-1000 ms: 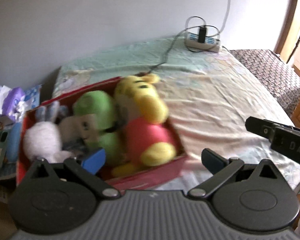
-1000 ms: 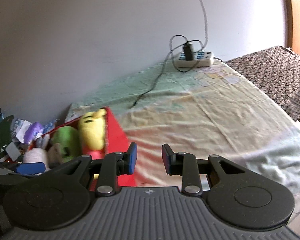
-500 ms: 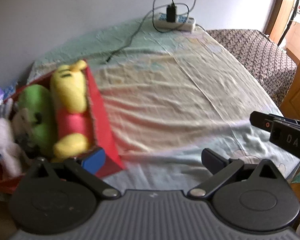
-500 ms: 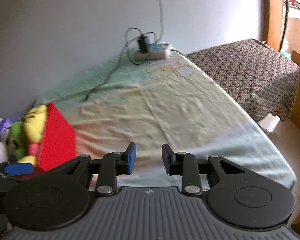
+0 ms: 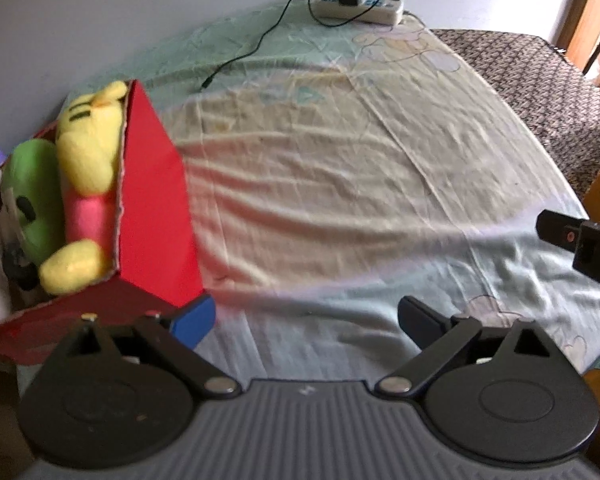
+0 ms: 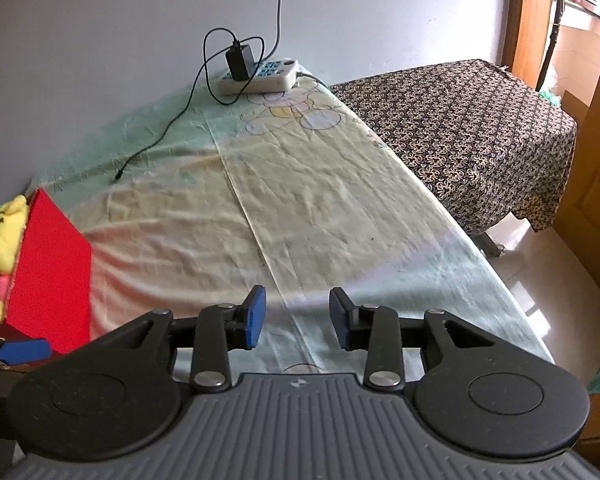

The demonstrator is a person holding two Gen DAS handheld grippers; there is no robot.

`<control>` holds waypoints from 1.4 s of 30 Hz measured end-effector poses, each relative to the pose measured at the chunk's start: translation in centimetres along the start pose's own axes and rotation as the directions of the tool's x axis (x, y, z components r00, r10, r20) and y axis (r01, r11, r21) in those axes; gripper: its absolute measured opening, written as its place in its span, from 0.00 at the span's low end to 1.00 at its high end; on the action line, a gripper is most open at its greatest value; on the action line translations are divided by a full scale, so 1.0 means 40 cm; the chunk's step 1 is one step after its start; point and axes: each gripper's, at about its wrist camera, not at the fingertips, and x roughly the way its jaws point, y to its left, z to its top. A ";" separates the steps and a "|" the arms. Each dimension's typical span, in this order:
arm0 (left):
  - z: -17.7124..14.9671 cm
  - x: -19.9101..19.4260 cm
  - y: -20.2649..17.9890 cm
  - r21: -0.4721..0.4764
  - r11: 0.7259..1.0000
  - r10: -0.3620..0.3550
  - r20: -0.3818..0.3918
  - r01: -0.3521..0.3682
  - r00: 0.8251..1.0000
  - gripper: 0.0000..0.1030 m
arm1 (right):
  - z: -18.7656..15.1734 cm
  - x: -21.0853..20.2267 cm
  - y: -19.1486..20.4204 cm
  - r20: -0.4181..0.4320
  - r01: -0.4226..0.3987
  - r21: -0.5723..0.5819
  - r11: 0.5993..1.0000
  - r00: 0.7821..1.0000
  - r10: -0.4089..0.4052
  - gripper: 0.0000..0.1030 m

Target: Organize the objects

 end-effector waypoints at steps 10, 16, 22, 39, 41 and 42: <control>0.014 0.016 0.003 -0.026 0.999 0.031 -0.006 -0.031 0.999 0.95 | 0.015 0.030 0.015 -0.022 0.002 -0.086 0.996 1.000 -0.003 0.40; 0.012 0.017 0.020 -0.028 0.999 0.014 -0.013 -0.014 1.000 0.95 | 0.023 0.041 0.044 -0.033 -0.001 -0.102 0.995 0.999 -0.003 0.42; 0.008 -0.009 0.046 -0.023 1.000 -0.004 0.022 0.004 1.000 0.95 | 0.023 0.037 0.091 -0.026 0.002 -0.126 0.992 1.000 -0.006 0.42; -0.022 -0.108 0.176 -0.032 0.999 -0.029 0.123 0.034 0.992 0.97 | -0.004 -0.012 0.219 0.013 0.014 -0.149 0.989 1.000 -0.012 0.52; -0.022 -0.116 0.195 -0.039 0.999 -0.029 0.119 0.033 0.993 0.97 | -0.002 -0.021 0.233 0.019 0.016 -0.151 0.988 1.000 -0.014 0.52; -0.021 -0.121 0.205 -0.042 0.999 -0.029 0.120 0.034 0.992 0.97 | -0.001 -0.027 0.240 0.024 0.017 -0.152 0.988 1.000 -0.013 0.53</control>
